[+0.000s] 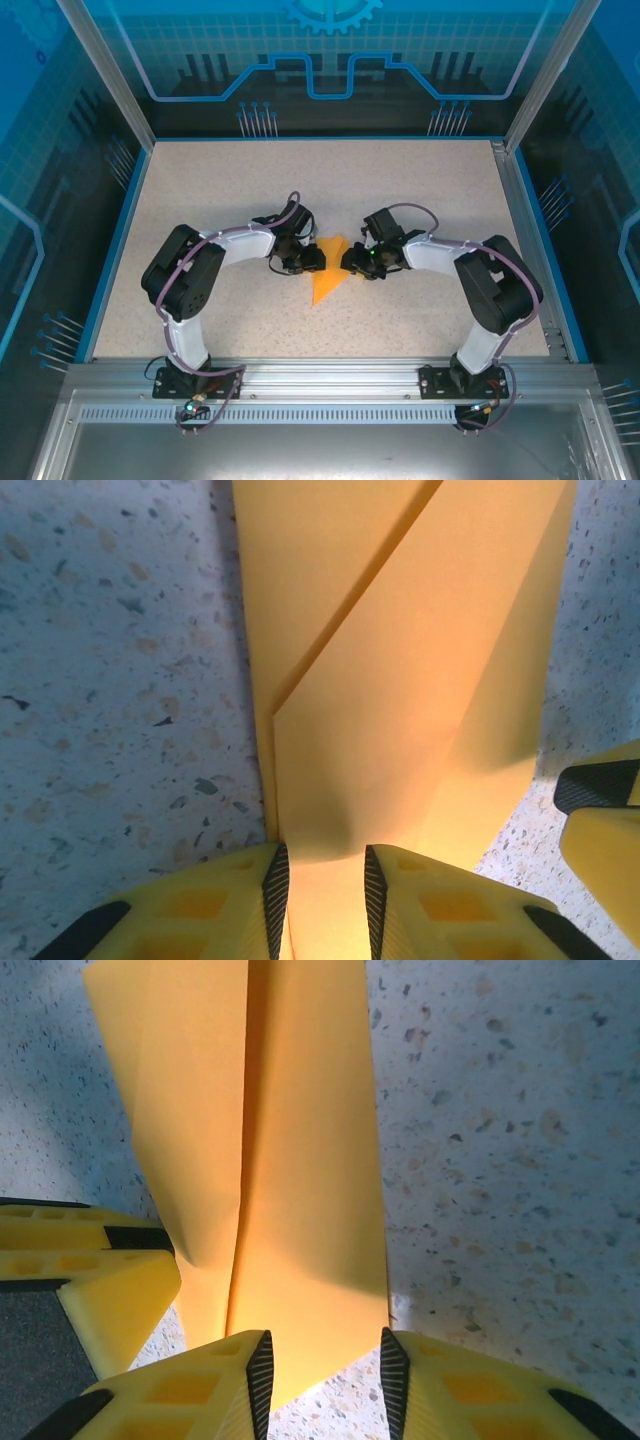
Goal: Fold a paper plane with a square sheet of paper (pick it up from the middle)
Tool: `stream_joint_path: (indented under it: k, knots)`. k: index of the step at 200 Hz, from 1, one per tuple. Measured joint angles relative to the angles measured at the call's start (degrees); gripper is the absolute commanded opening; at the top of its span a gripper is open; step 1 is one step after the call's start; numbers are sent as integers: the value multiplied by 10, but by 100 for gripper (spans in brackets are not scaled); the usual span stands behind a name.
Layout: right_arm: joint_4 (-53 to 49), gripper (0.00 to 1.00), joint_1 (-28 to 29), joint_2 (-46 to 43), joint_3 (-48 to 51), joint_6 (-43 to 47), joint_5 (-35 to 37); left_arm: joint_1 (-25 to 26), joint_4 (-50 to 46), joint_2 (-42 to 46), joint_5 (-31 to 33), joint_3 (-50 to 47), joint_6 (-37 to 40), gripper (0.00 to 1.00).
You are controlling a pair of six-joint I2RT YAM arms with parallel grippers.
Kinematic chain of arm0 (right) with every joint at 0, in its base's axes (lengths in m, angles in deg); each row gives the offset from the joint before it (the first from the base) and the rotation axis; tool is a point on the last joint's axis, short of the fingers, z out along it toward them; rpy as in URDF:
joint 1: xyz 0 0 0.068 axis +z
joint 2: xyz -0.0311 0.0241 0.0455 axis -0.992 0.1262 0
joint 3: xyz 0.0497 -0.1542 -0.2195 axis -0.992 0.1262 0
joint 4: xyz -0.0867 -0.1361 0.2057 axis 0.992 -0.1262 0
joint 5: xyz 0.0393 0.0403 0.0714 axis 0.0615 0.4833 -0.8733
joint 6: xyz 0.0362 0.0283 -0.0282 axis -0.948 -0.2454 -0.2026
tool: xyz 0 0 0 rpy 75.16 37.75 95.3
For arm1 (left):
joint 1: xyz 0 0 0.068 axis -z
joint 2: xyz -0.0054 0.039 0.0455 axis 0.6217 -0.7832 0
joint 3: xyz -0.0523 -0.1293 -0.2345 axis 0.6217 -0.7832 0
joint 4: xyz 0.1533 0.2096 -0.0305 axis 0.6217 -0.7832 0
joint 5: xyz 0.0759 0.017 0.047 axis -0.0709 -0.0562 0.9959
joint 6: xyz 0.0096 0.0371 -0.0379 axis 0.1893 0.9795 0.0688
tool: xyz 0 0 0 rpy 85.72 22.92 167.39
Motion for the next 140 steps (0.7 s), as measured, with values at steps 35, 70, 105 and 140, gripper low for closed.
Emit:
stream_joint_path:
  k: [35,70,105,140]
  knots:
    - [3,34,0,2,0,-2,0,0,0,0,-10,-2,-2,30]
    - [8,22,0,1,0,-4,0,0,4,1,-17,-3,-4,30]
    - [40,13,0,1,0,-4,-20,0,3,1,-17,-3,-4,29]
    - [73,11,0,21,-19,-4,-39,0,4,1,-17,-4,-4,29]
